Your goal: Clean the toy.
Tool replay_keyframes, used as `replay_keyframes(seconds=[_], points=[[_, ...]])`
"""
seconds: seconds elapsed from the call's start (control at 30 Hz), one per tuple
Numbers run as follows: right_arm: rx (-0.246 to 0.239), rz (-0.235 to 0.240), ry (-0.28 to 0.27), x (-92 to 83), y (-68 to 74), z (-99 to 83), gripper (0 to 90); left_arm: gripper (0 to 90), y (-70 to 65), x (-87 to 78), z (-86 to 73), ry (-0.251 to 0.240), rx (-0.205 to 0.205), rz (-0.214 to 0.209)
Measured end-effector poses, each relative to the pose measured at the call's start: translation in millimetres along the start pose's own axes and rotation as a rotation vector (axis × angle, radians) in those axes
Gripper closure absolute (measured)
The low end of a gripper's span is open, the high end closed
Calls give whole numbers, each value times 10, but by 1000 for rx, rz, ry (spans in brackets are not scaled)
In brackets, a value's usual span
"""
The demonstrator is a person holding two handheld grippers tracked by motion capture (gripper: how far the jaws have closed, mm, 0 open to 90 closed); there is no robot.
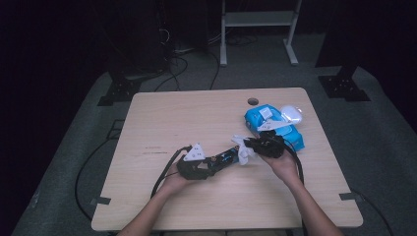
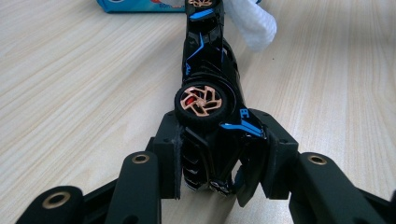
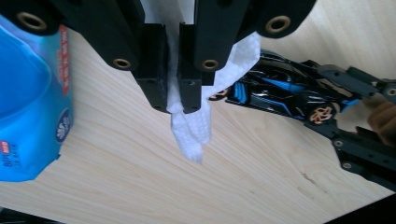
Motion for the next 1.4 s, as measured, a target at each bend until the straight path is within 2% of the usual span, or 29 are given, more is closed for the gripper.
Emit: replay_keyframes(seconds=[0.1,0.23,0.3,0.37,0.43,0.5,0.6,0.63,0.7,0.77,0.8,0.83,0.9,0.97,1.03,1.07,1.13,1.2,1.27,1.3,1.4], points=[[-5,45,-1,43,84,11,837,579,-1,-3,-1,8,4,5],[-58,29,30,139,172,-1,836,579,1,-4,-2,5,4,4],[-42,17,34,130,117,-13,837,579,1,-4,-2,4,5,4],[4,41,36,110,59,-40,837,579,2,-4,-1,3,5,2],[18,58,28,100,51,-48,838,579,3,-4,-1,3,5,2],[3,64,27,103,105,-30,838,579,1,-5,-2,6,9,4],[-20,102,25,124,226,0,837,579,0,-6,-1,9,16,8],[-28,102,25,129,251,6,837,579,0,-6,-2,10,16,8],[-43,69,38,152,246,1,837,579,-2,-6,0,10,10,7],[-16,86,39,173,245,-2,838,578,-1,-5,1,9,4,5],[-18,93,37,184,258,5,839,579,2,-4,3,8,4,4],[-32,111,34,205,344,29,840,579,2,-4,3,8,4,4],[-34,129,38,221,400,35,842,579,1,6,11,3,-1,3],[-65,155,46,283,547,52,842,579,-1,12,16,6,1,5],[-122,199,51,373,830,117,842,579,0,11,15,7,3,6],[-122,199,51,373,830,117,842,579,-2,11,14,6,-1,5],[-157,226,54,414,998,149,841,578,-2,12,14,4,-3,1],[-222,171,49,430,1053,162,841,579,17,2,1,2,-24,-12],[-214,149,50,419,975,149,841,579,27,-4,-3,3,-24,-9],[-192,137,47,404,894,139,841,579,30,-5,-2,2,-16,-4],[-139,62,40,320,569,97,841,580,33,-6,-2,2,-8,-1]])
Point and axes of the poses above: each handheld gripper's, and its own axes: x roughly forward along the jaws, z roughly out of its top, y roughly to its left, the point moved 9 cm from there along x, roughly forward along the jaws, and after that the axes turned 9 degrees about y, right-handed, at the moved point
